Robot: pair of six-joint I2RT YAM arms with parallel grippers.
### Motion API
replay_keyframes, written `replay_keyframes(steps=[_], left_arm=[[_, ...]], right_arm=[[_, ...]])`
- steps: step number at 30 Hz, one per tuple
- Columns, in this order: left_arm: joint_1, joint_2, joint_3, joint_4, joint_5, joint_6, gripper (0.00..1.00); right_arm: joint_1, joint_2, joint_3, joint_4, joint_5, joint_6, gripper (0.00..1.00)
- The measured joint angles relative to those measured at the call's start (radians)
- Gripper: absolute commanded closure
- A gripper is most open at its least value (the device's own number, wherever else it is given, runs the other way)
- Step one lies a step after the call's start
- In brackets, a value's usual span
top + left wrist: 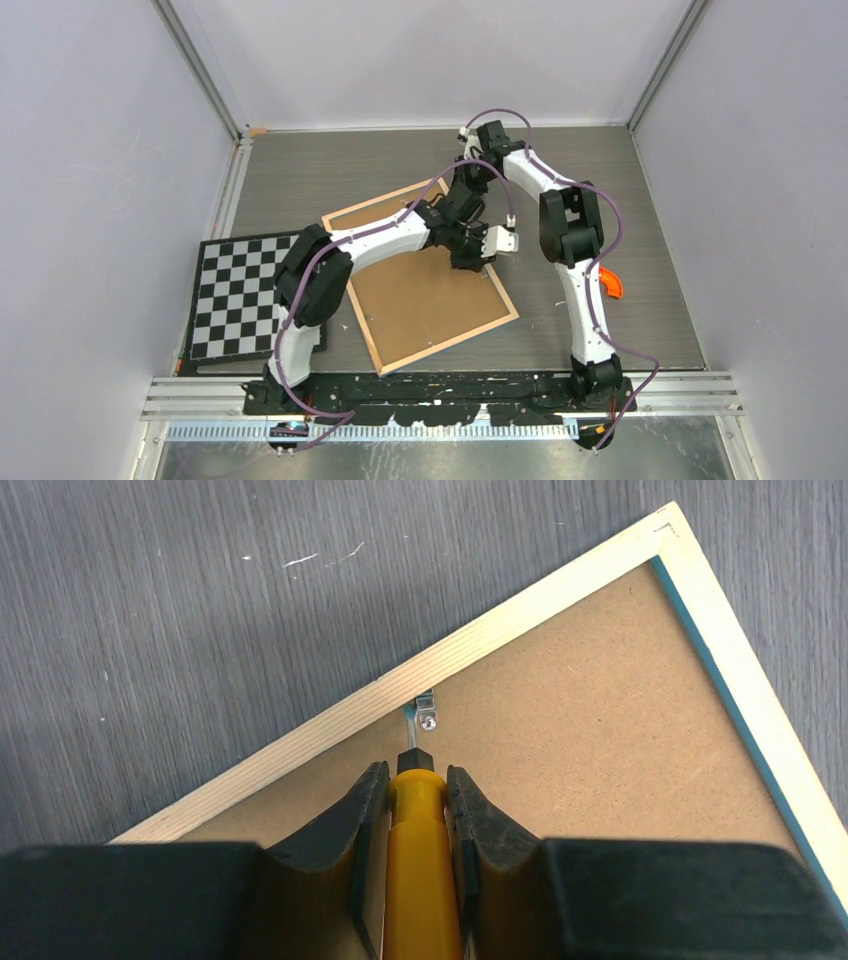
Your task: Take the photo out of the frame
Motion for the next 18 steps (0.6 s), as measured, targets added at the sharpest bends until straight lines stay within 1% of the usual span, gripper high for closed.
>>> replay_keyframes(steps=[7,18], left_arm=[[-0.003,0.021,0.045,-0.072,0.021,0.113,1.0],[-0.006,0.029,0.065,-0.151,0.06,0.31,1.0]], right_arm=[[0.0,0.0,-0.002,-0.003,-0.001,0.0,0.99],[0.0,0.0,0.002,-0.024,-0.004,-0.003,1.0]])
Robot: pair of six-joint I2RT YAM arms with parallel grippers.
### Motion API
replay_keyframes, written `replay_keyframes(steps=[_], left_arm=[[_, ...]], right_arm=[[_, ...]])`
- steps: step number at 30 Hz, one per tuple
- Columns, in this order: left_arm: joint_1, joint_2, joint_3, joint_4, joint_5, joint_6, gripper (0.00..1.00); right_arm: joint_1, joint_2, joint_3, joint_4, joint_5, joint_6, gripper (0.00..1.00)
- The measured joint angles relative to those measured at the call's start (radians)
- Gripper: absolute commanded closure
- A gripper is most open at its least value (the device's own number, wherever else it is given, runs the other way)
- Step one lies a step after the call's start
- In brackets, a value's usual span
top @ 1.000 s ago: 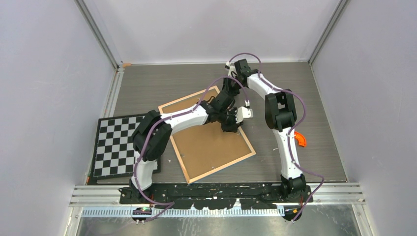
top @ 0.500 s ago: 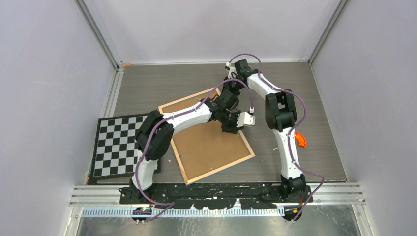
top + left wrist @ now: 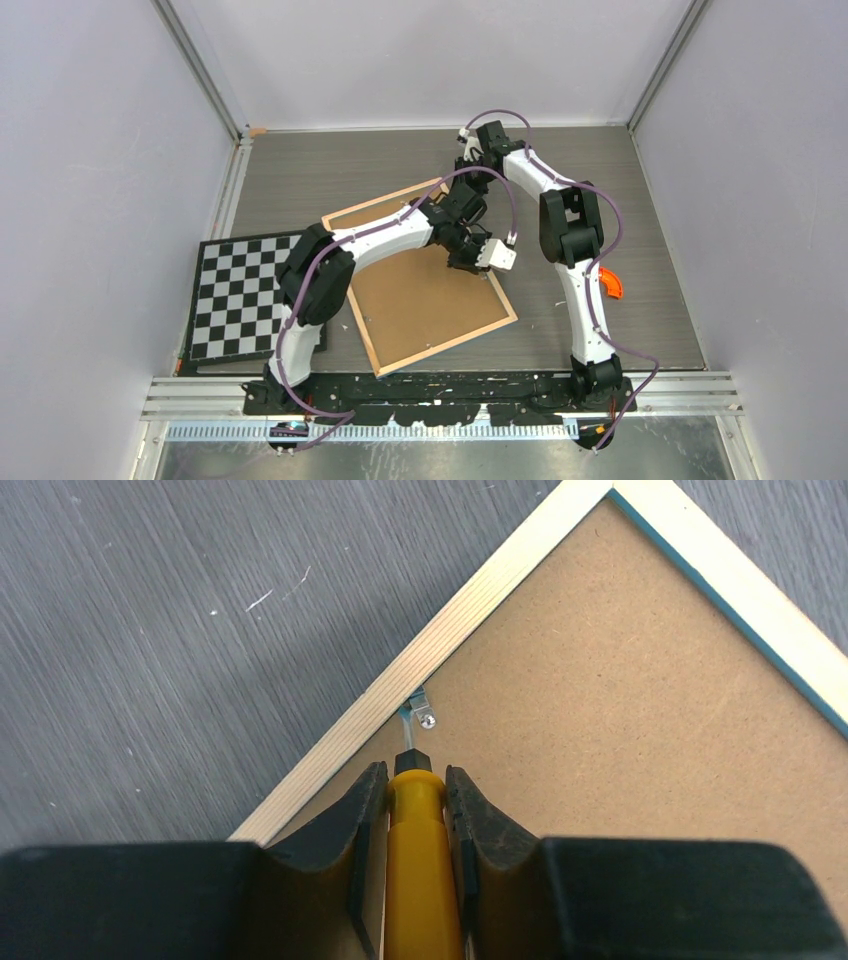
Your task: Take the photo out of the frame
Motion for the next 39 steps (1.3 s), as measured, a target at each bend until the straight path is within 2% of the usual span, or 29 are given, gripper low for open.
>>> replay_keyframes(steps=[21,24,31,34,35,39], left_arm=[[-0.046,0.0,0.029,-0.159,0.007,0.364,1.0],[-0.066,0.003,0.036,-0.22,0.049,0.409,1.0],[-0.122,0.014,0.055,-0.359,0.137,0.447,1.0],[-0.116,0.016,0.055,-0.367,0.164,0.399,1.0],[-0.112,0.016,0.051,-0.374,0.178,0.376,1.0],[-0.055,0.001,-0.006,-0.33,0.246,0.211,1.0]], right_arm=[[0.001,0.001,0.012,-0.068,-0.007,-0.019,1.0],[0.001,0.002,0.013,-0.069,-0.007,-0.02,0.99],[0.001,0.003,0.018,-0.074,-0.006,-0.021,0.99],[0.001,0.003,0.018,-0.074,-0.007,-0.023,0.99],[0.001,0.003,0.018,-0.074,-0.008,-0.024,0.98],[0.001,0.002,0.016,-0.072,-0.01,-0.024,0.77]])
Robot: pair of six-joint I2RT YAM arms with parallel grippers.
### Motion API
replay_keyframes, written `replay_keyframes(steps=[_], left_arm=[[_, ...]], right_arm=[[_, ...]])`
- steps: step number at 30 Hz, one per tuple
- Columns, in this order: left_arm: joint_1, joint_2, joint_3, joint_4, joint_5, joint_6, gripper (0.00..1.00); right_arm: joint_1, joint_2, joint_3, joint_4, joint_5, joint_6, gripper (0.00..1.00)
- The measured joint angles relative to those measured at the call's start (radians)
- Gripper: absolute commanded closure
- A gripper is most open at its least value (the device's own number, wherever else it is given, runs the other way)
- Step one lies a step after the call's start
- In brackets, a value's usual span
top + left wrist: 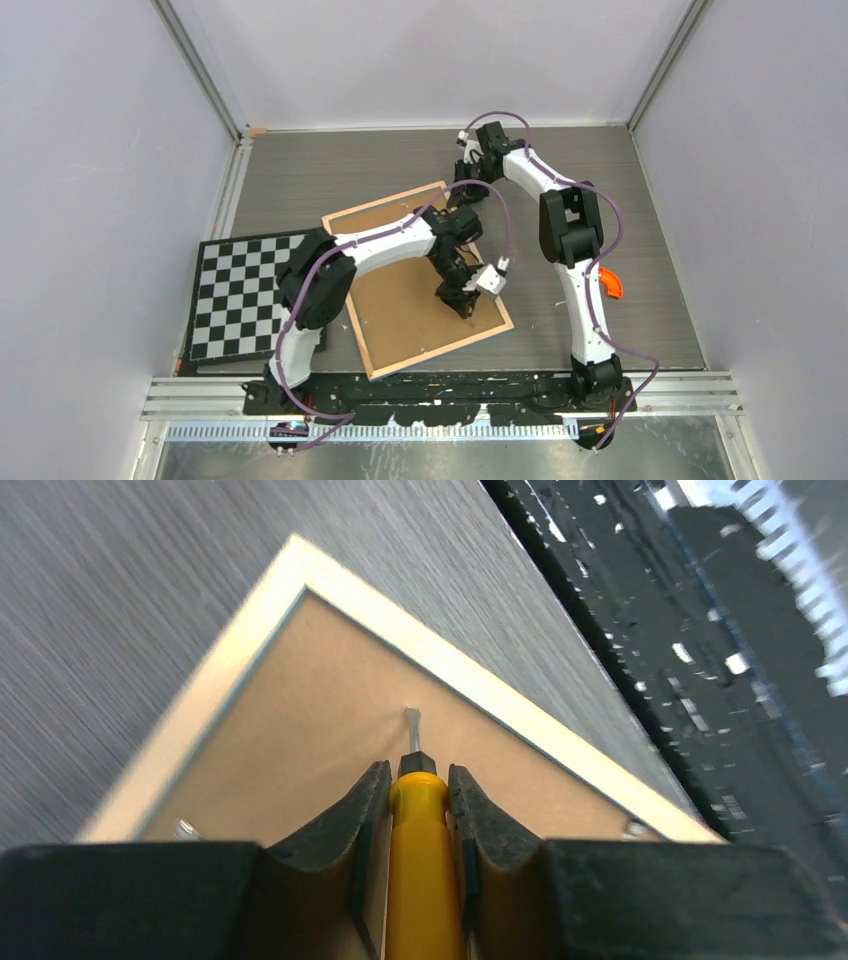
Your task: Take the photo out of the frame
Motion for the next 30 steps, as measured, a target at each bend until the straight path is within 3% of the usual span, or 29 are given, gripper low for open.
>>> replay_keyframes(steps=[5,8,19,25,30], left_arm=[[0.115,-0.094,-0.147,0.082,0.023,-0.254,1.0],[0.199,-0.156,-0.207,0.13,0.003,-0.374,1.0],[0.406,-0.293,-0.308,0.346,-0.069,-0.727,1.0],[0.489,-0.335,-0.347,0.427,-0.129,-0.844,1.0],[0.493,-0.383,-0.38,0.466,-0.146,-0.893,1.0]], right_arm=[[0.0,-0.007,-0.012,0.016,0.0,0.01,0.5],[0.0,-0.017,-0.016,0.021,-0.013,0.019,0.44],[0.01,-0.045,-0.05,0.022,0.036,0.034,0.43],[0.016,-0.131,-0.174,0.008,0.102,0.034,0.41],[0.02,-0.247,-0.346,-0.019,0.142,0.023,0.38]])
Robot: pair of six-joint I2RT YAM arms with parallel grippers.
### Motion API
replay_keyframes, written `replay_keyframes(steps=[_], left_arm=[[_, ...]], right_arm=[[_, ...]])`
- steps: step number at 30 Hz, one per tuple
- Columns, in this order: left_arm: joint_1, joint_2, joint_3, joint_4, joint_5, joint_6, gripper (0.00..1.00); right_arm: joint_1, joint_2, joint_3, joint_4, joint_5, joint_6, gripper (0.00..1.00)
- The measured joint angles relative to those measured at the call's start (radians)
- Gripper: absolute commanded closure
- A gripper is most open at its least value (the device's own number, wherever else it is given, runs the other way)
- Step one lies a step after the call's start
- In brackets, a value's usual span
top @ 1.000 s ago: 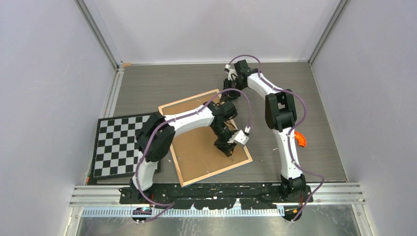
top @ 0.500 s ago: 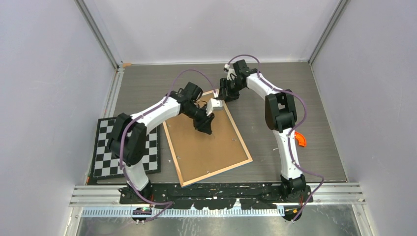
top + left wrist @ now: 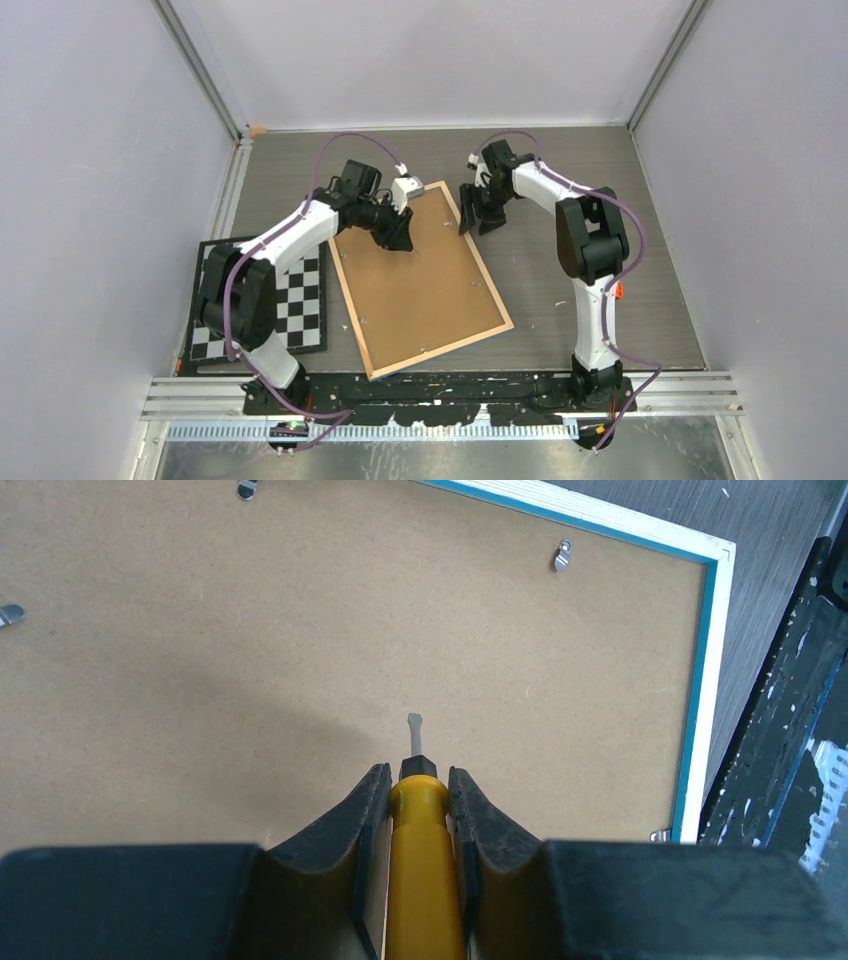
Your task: Take the photo out of the frame
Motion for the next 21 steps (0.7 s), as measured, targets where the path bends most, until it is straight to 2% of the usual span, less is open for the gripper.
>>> replay_keyframes(steps=[4,7,11,16,19,21], left_arm=[[-0.001,-0.023,-0.037,0.019,-0.013,-0.029,1.0],[-0.001,-0.031,-0.051,0.027,-0.021,-0.042,1.0],[-0.001,-0.035,-0.055,0.037,-0.028,-0.059,1.0],[0.003,-0.045,-0.055,0.046,-0.034,-0.062,1.0],[0.013,-0.049,-0.06,0.048,-0.034,-0.062,1.0],[0.022,-0.049,-0.064,0.048,-0.034,-0.063,1.0]], right_arm=[[0.007,-0.092,-0.135,-0.027,0.027,-0.014,0.39],[0.023,-0.154,-0.226,-0.052,0.052,-0.031,0.45],[0.053,-0.197,-0.299,-0.073,0.077,-0.054,0.65],[0.066,-0.204,-0.311,-0.083,0.087,-0.086,0.89],[0.057,-0.201,-0.297,-0.101,0.098,-0.127,0.95],[0.036,-0.185,-0.268,-0.127,0.111,-0.162,0.95]])
